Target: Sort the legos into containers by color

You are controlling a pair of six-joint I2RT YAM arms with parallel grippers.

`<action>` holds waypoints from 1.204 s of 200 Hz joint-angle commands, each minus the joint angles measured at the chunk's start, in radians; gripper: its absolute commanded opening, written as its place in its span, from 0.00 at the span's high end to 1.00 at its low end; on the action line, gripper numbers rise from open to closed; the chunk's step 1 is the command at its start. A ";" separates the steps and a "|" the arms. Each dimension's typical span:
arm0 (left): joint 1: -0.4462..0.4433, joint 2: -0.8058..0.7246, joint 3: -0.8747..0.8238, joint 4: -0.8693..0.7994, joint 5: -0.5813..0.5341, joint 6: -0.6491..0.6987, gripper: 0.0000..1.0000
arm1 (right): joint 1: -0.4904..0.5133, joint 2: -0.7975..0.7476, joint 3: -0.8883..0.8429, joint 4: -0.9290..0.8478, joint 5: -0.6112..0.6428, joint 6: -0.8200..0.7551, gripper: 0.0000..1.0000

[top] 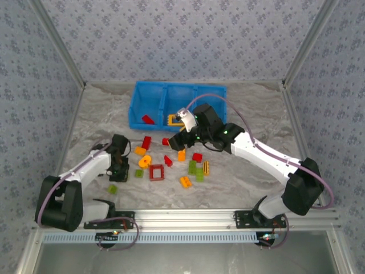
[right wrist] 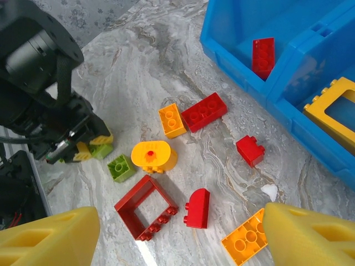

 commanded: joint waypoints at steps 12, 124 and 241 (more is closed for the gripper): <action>-0.075 0.035 0.290 -0.039 -0.117 0.255 0.81 | -0.065 -0.084 0.005 -0.011 0.059 0.072 0.20; -0.523 0.943 1.600 -0.046 0.013 1.088 0.84 | -0.487 -0.472 -0.238 -0.145 0.148 0.333 0.21; -0.562 1.329 1.969 -0.214 -0.146 1.109 0.86 | -0.524 -0.631 -0.278 -0.284 0.181 0.377 0.18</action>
